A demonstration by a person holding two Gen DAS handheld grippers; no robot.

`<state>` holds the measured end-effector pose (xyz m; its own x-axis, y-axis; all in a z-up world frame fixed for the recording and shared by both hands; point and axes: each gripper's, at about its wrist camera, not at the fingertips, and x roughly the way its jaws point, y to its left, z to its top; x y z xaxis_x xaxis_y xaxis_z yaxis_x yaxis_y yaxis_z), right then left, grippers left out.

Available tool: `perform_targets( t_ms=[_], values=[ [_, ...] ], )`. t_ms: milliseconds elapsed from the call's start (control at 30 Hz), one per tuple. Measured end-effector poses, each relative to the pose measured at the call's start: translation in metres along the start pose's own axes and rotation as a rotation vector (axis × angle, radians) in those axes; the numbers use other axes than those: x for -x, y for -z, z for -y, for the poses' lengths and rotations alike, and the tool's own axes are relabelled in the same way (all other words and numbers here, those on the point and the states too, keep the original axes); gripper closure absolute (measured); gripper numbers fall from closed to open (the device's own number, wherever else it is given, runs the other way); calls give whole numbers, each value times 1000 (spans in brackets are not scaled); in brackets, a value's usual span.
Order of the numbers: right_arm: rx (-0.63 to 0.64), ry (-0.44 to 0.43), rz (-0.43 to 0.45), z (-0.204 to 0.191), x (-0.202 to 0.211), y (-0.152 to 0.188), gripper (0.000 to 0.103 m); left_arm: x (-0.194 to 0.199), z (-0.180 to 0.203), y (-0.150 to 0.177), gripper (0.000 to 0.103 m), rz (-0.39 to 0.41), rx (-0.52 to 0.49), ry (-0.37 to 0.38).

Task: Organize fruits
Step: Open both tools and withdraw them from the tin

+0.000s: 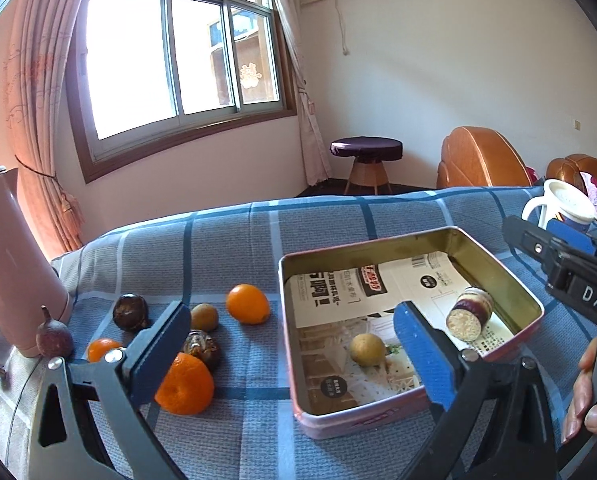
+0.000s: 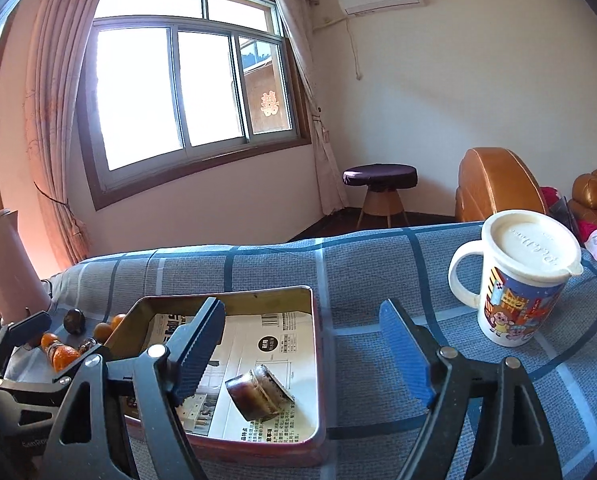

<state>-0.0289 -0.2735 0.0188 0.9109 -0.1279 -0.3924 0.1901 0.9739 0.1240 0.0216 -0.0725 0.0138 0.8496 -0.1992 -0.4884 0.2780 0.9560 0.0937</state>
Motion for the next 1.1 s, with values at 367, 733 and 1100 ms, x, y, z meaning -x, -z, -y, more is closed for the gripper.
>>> perform_targets(
  t_ms=[367,733,1100],
  values=[
    [-11,100,72,2,18,3,22,-6,-30,10,0,-20,61,-110],
    [-3,154,98,-16,29,7,22,-2,-59,17,0,-23,91,-149],
    [20,119,85,-57,34,15,22,-1,-100,24,0,-25,97,-208]
  ],
)
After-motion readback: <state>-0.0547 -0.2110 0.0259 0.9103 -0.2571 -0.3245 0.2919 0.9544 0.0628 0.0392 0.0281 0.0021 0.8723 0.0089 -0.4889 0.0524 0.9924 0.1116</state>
